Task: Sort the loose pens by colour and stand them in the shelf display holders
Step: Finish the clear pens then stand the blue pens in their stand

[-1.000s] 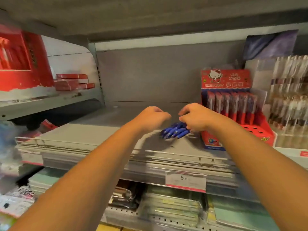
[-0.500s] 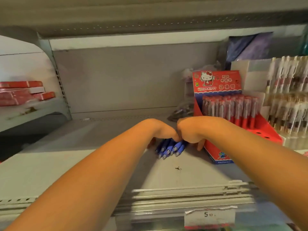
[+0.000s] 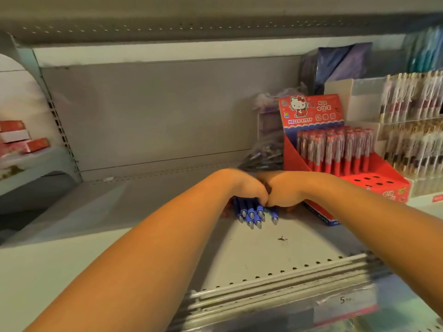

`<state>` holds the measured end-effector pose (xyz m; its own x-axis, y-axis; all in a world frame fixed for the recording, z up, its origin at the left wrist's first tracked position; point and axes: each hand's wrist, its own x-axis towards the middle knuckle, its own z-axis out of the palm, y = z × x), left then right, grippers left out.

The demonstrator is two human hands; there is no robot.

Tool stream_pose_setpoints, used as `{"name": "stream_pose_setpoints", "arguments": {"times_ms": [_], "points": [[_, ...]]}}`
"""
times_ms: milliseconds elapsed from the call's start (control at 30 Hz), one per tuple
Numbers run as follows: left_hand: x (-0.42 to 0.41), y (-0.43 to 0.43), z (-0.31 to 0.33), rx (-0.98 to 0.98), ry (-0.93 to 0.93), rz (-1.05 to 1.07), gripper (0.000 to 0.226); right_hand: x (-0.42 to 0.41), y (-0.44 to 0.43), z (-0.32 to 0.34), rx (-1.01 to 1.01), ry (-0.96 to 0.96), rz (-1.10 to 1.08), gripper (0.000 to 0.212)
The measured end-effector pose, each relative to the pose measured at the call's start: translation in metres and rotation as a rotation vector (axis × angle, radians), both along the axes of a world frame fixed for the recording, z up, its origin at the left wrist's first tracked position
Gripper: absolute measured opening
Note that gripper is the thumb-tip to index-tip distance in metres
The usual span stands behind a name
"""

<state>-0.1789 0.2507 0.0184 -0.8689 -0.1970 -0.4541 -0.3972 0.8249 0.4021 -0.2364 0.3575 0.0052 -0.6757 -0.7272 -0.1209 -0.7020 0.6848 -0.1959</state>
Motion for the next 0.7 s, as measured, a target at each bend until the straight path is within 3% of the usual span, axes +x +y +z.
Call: {"name": "stream_pose_setpoints", "arguments": {"times_ms": [200,433,567,700], "points": [[-0.009,0.003,-0.012,0.013,-0.056,0.033,0.049,0.004,0.008,-0.003,0.119,0.088,-0.022,0.023],[-0.014,0.016,-0.003,-0.103,0.097,0.012,0.049,0.012,0.012,0.000,0.053,0.148,-0.131,0.037],[-0.026,0.019,-0.002,-0.199,0.052,-0.004,0.056,0.009,0.012,0.000,0.005,0.156,-0.177,0.048],[-0.038,0.017,-0.001,-0.318,0.034,-0.002,0.047,0.004,0.014,0.000,-0.036,0.097,-0.162,0.043]]}}
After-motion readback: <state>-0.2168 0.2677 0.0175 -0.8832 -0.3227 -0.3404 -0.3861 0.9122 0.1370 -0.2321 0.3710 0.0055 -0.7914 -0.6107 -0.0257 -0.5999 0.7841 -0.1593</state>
